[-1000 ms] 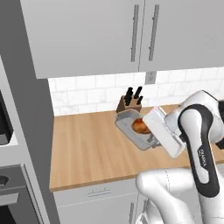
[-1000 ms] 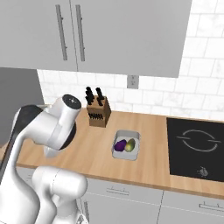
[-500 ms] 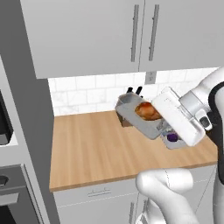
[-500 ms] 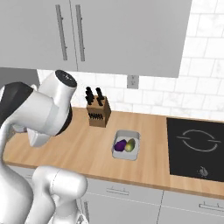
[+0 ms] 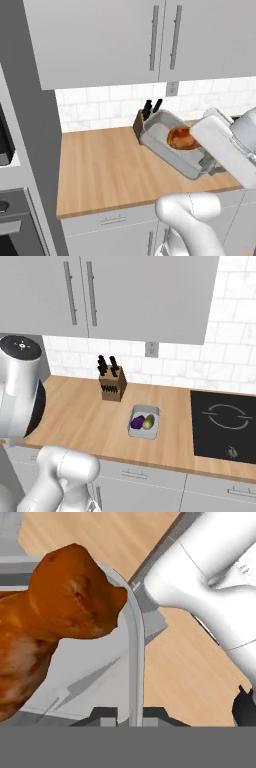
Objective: Take the meat container that has the chicken drumstick and place it on the second highest rack of the freezer. Then take the vegetable container that has the eggplant and cucumber and place it on the highest rack of the freezer.
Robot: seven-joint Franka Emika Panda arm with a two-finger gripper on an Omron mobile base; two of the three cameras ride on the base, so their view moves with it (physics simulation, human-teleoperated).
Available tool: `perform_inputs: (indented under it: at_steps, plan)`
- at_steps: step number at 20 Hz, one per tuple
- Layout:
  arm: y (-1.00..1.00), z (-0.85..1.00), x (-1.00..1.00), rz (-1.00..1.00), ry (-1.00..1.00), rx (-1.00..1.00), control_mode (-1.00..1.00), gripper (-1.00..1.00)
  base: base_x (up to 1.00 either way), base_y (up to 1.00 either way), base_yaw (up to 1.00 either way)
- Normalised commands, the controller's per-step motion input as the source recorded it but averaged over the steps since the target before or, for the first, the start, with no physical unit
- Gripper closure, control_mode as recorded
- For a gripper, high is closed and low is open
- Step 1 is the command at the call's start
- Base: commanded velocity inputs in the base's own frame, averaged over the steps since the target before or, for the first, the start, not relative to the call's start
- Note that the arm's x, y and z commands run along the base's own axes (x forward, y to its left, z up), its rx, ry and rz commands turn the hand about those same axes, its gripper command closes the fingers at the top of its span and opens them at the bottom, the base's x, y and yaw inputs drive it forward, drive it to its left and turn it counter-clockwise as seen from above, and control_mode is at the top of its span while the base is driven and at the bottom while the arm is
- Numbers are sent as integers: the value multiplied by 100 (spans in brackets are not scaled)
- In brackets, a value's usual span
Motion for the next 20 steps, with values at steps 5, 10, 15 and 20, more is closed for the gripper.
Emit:
perform_inputs:
  at_steps: [5, 10, 15, 20]
  plan:
    - [-10, 19, -89, 0, -20, -2, -100, 100, 0, 0, 0]
    - [-19, 47, -48, 0, -7, 2, -100, 100, 0, 0, 0]
    - [-17, 63, -2, 0, 0, 1, -100, 100, 0, 0, 0]
    - [-1, 9, -2, 0, 0, 1, -100, 100, 0, 0, 0]
